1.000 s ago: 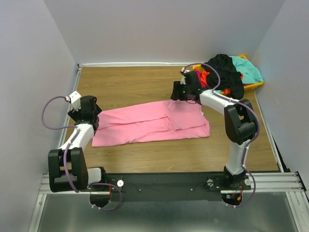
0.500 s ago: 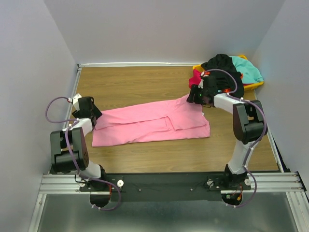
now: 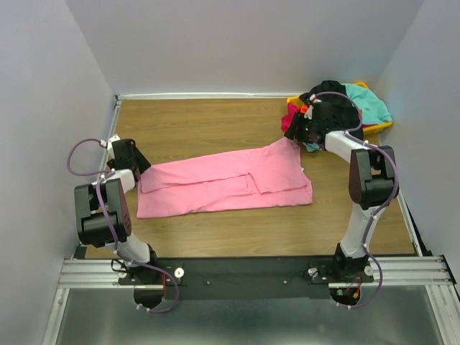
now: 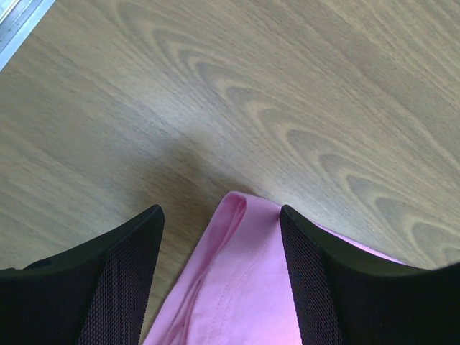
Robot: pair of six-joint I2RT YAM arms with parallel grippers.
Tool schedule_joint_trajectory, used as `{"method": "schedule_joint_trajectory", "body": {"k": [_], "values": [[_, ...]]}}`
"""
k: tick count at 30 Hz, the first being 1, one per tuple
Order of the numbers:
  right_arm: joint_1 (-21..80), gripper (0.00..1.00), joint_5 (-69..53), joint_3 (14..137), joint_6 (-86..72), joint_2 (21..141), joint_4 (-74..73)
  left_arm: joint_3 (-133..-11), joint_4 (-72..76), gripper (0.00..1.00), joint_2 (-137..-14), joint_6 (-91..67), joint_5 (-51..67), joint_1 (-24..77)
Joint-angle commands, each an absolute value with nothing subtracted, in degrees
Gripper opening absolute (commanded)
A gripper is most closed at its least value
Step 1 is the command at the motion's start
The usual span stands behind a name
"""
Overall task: Fold and stack the t-shirts
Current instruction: Fold the tshirt
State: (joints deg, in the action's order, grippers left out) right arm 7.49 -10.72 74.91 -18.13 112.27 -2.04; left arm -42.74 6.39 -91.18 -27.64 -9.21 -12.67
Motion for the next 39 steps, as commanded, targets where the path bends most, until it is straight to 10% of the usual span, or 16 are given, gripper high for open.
{"method": "schedule_joint_trajectory", "body": {"k": [1,14,24,28,39], "values": [[6.9,0.63,-14.2,78.2,-18.5,116.4,-1.2,-44.6,7.3,0.72,-92.6,-26.3,-6.7,-13.3],[6.6,0.54,-19.6,80.7,-18.8,121.0,-1.2,-45.7,6.7,0.66,-94.2,-26.0,-5.7,-14.1],[6.5,0.18,-19.6,81.5,-19.1,121.8,-1.2,-46.6,6.9,0.39,-94.8,-25.8,-3.7,-14.0],[6.5,0.09,-18.9,81.2,-19.2,121.5,-1.2,-46.6,6.9,0.05,-94.8,-25.6,-3.7,-14.0],[5.7,0.05,-12.2,77.9,-20.4,117.2,-1.3,-46.3,6.4,0.0,-93.3,-25.3,-6.5,-14.8]]}}
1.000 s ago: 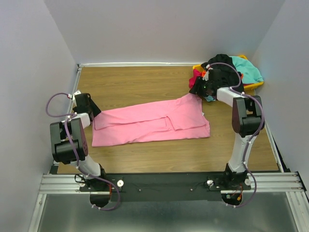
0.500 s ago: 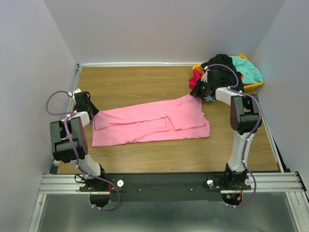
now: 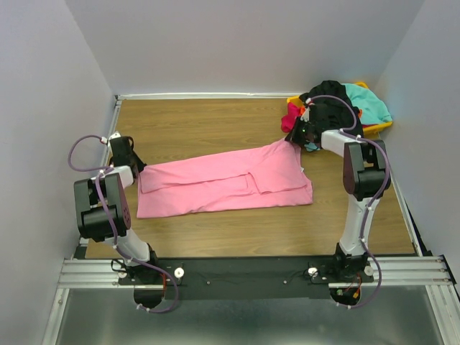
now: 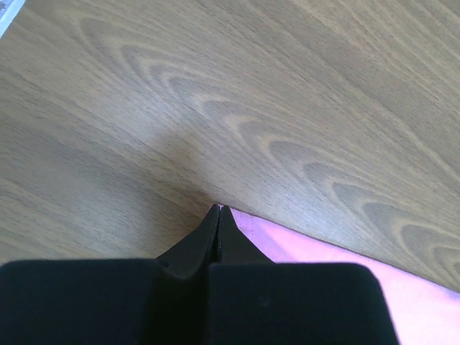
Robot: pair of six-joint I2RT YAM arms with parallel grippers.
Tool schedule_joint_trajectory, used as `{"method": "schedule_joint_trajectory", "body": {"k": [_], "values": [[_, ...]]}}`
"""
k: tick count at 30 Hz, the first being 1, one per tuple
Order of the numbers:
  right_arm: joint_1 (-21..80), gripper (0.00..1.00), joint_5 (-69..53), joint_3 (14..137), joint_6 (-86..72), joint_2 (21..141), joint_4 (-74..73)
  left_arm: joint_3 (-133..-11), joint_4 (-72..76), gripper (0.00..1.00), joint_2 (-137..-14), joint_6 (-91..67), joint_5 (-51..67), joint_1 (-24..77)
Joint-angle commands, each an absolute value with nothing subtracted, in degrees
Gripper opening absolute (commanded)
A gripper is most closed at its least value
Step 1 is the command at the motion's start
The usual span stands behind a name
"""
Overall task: Fold and stack the t-shirts
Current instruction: Fold the tshirt
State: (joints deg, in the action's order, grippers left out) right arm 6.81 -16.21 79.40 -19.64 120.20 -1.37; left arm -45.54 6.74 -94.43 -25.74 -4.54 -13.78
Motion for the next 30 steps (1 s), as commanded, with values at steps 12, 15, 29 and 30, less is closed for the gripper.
{"method": "schedule_joint_trajectory", "body": {"k": [12,15,29,30], "values": [[4.9,0.05,-10.0,76.8,-20.6,116.3,-1.3,-46.7,5.3,0.0,-91.6,-25.6,-11.1,-15.7],[4.8,0.05,-11.2,77.1,-20.1,116.2,-1.3,-47.1,4.7,0.0,-91.9,-25.3,-11.6,-15.6],[6.9,0.73,-13.6,75.3,-17.5,110.2,-1.3,-46.1,0.4,0.68,-82.5,-26.9,-24.7,-13.4],[7.5,0.74,-13.4,75.1,-17.1,109.0,-1.2,-45.8,0.4,0.7,-80.2,-27.1,-26.4,-12.3]]}}
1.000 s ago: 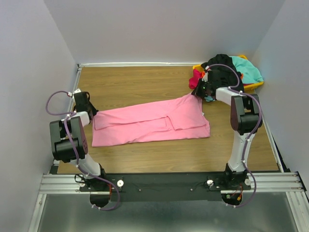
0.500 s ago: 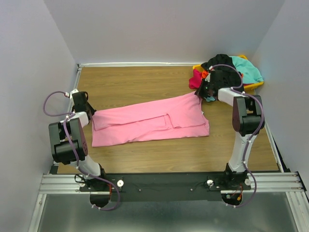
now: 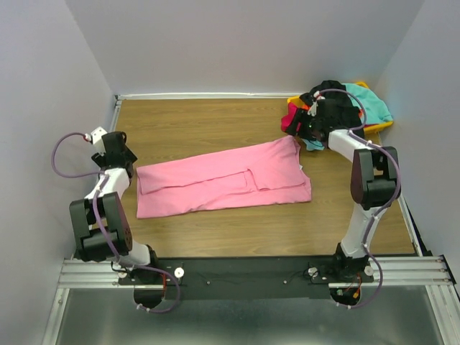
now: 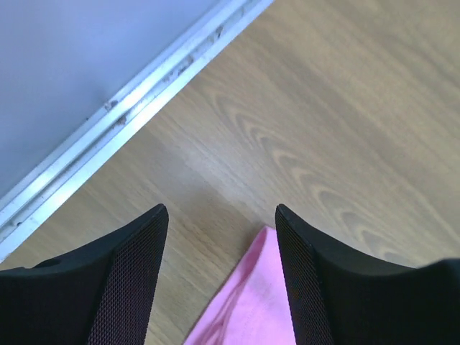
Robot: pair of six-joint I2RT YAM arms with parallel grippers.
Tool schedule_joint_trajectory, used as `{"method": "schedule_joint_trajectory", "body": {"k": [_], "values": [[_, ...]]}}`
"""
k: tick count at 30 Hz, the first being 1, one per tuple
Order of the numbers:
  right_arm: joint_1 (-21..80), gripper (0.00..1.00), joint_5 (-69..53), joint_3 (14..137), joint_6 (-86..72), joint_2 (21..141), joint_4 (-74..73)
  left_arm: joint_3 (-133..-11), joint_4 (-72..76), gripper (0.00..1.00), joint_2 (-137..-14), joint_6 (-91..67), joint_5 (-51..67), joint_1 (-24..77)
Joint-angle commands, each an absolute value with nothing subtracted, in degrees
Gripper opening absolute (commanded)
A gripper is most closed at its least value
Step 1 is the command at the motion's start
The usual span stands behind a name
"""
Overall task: Fold and stack the t-shirts
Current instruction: Fold the tshirt
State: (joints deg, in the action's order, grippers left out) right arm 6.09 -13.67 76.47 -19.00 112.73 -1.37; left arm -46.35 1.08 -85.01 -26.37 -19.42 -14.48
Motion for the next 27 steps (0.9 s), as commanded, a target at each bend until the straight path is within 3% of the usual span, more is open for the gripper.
{"method": "schedule_joint_trajectory", "body": {"k": [1,5,7,12,21,27], "values": [[8.7,0.76,-12.1,74.6,-16.9,108.5,-1.2,-45.5,0.4,0.71,-78.9,-27.1,-27.4,-9.1],[11.8,0.77,-10.1,71.3,-17.0,105.0,-1.1,-44.7,0.5,0.73,-73.3,-27.8,-31.1,-0.8],[13.4,0.77,-9.8,68.7,-17.2,103.5,-1.1,-43.4,2.2,0.73,-70.8,-28.8,-30.0,7.6],[15.8,0.77,-11.7,63.9,-18.6,103.4,-0.8,-41.2,9.0,0.73,-73.0,-31.2,-24.4,16.4],[16.9,0.77,-11.4,64.6,-19.9,108.4,-0.7,-42.8,14.9,0.74,-88.8,-32.7,-18.0,19.8],[16.8,0.77,-11.9,68.0,-20.1,113.0,-0.9,-42.3,16.4,0.74,-92.7,-33.6,-15.0,20.1]]}}
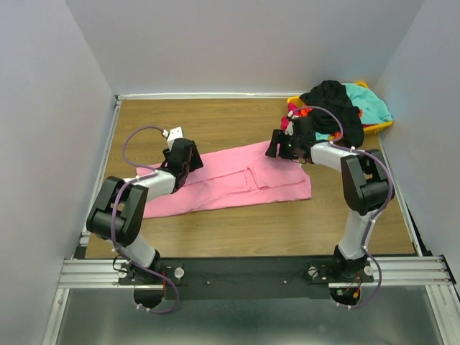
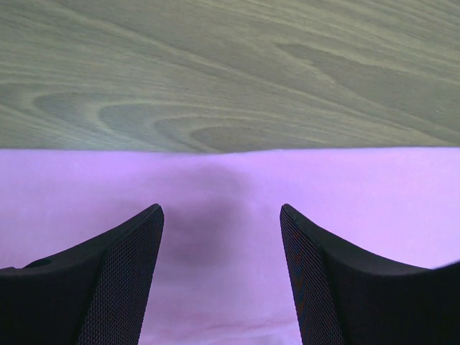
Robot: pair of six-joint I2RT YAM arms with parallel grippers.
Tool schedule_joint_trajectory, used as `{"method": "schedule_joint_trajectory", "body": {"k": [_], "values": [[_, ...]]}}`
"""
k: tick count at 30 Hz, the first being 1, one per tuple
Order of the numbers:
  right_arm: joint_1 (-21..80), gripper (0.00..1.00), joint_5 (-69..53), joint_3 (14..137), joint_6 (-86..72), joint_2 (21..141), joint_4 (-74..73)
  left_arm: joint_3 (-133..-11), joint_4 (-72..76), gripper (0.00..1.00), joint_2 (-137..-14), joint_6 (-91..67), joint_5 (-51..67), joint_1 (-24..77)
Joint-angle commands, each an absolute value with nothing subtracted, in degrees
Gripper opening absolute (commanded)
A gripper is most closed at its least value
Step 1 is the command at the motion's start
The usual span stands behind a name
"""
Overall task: Fold and stack the t-shirts
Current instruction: Fold the tshirt
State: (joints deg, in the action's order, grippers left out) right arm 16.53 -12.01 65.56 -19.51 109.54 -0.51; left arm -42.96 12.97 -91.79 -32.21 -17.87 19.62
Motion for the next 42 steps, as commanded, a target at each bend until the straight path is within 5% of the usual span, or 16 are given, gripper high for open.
{"method": "schedule_joint_trajectory", "body": {"k": [1,10,22,28,34,42], "values": [[16.9,0.77,-11.7,68.4,-20.2,113.7,-0.9,-42.2,16.3,0.74,-92.6,-33.6,-14.9,20.1],[16.9,0.77,-13.4,77.9,-20.0,122.0,-2.8,-41.1,14.1,0.74,-90.0,-34.3,-16.2,20.1],[16.8,0.78,-21.3,109.3,-18.4,140.9,-14.5,-39.3,10.8,0.74,-82.8,-33.8,-18.3,20.3],[17.4,0.78,-27.0,116.8,-17.0,141.2,-14.9,-39.2,10.4,0.74,-81.1,-33.7,-20.4,25.4],[17.9,0.79,-26.0,114.4,-15.6,132.4,-14.7,-39.4,10.5,0.74,-82.5,-36.6,-22.6,33.5],[18.0,0.79,-19.8,93.3,-14.7,118.7,-14.0,-35.4,17.6,0.74,-84.7,-38.8,-18.6,37.8]]}}
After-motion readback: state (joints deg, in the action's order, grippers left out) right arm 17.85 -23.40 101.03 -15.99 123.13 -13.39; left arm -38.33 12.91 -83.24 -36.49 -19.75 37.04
